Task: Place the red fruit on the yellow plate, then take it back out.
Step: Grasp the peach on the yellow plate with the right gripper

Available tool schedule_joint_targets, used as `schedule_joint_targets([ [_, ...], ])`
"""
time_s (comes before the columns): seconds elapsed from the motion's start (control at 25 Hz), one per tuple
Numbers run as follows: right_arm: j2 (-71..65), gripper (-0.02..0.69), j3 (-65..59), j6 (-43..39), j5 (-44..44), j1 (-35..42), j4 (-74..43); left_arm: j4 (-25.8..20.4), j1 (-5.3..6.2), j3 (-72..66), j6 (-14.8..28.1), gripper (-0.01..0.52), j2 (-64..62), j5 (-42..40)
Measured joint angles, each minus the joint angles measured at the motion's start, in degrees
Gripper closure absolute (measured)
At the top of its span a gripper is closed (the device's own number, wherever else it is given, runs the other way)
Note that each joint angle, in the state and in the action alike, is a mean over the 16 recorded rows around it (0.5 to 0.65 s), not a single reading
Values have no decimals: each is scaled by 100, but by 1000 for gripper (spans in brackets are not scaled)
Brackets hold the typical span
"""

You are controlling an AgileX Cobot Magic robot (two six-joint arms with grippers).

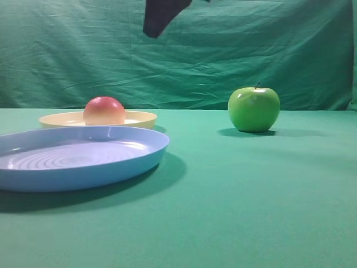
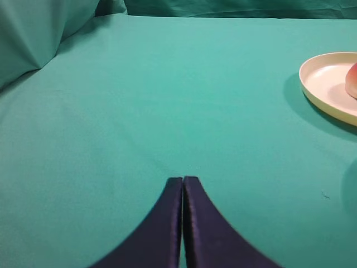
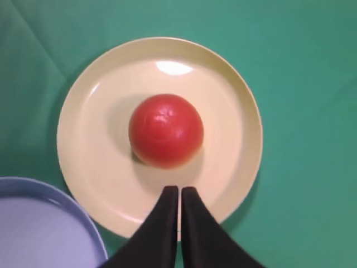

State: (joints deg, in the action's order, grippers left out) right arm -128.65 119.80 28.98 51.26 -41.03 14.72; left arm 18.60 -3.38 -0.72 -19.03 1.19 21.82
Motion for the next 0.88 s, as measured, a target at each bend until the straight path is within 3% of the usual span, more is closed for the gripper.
schedule_joint_targets([
  [0.32, -640, 154, 193, 347, -675, -151, 245, 0, 0, 0, 0, 514, 0, 0],
  [0.48, -872, 48, 197, 440, -947, -162, 337, 0, 0, 0, 0, 514, 0, 0],
  [0.64, -1057, 46, 198, 452, -1156, -162, 361, 0, 0, 0, 0, 514, 0, 0],
  [0.88, -1231, 169, 201, 454, -1339, -162, 369, 0, 0, 0, 0, 514, 0, 0],
])
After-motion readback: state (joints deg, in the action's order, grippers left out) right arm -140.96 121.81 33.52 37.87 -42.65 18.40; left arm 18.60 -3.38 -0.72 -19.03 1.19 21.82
